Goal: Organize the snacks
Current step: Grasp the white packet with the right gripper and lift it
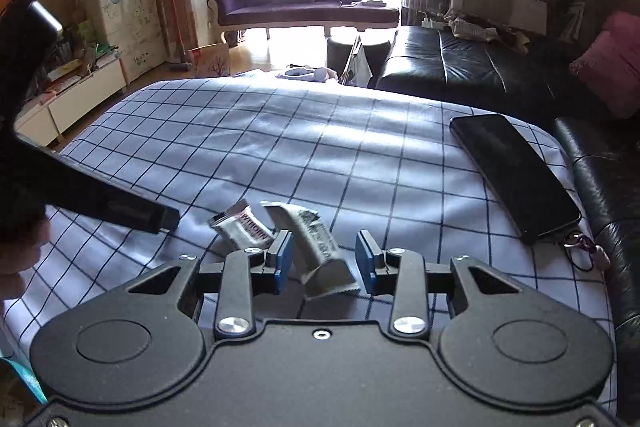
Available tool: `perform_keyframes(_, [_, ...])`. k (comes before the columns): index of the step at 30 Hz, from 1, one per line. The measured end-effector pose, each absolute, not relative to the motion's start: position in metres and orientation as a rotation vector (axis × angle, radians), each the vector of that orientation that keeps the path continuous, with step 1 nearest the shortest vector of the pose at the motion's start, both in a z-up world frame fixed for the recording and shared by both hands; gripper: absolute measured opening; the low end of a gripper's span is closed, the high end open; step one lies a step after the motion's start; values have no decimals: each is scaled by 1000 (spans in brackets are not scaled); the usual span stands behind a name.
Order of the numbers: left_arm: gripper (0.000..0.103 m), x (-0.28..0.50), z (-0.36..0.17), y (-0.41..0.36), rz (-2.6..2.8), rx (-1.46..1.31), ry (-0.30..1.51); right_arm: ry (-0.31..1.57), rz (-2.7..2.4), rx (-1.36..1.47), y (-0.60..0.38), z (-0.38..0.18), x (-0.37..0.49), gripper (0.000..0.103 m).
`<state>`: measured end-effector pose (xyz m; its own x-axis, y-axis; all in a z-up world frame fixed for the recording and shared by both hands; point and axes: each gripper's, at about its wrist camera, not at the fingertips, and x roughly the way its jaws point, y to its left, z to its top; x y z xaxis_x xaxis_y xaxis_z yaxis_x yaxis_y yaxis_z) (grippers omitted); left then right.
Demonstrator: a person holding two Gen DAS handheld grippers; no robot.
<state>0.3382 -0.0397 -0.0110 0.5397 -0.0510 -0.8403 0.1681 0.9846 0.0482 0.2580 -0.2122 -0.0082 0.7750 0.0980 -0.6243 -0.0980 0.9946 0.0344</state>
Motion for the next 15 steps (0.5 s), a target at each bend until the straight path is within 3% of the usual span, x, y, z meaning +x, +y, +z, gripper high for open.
perform_keyframes(11, [40,333,-10,-38,-141,147,985,711,181,48,-216,-34,276,47])
perform_keyframes(15, [40,333,-7,-44,-158,134,990,694,131,-10,-213,-33,268,32])
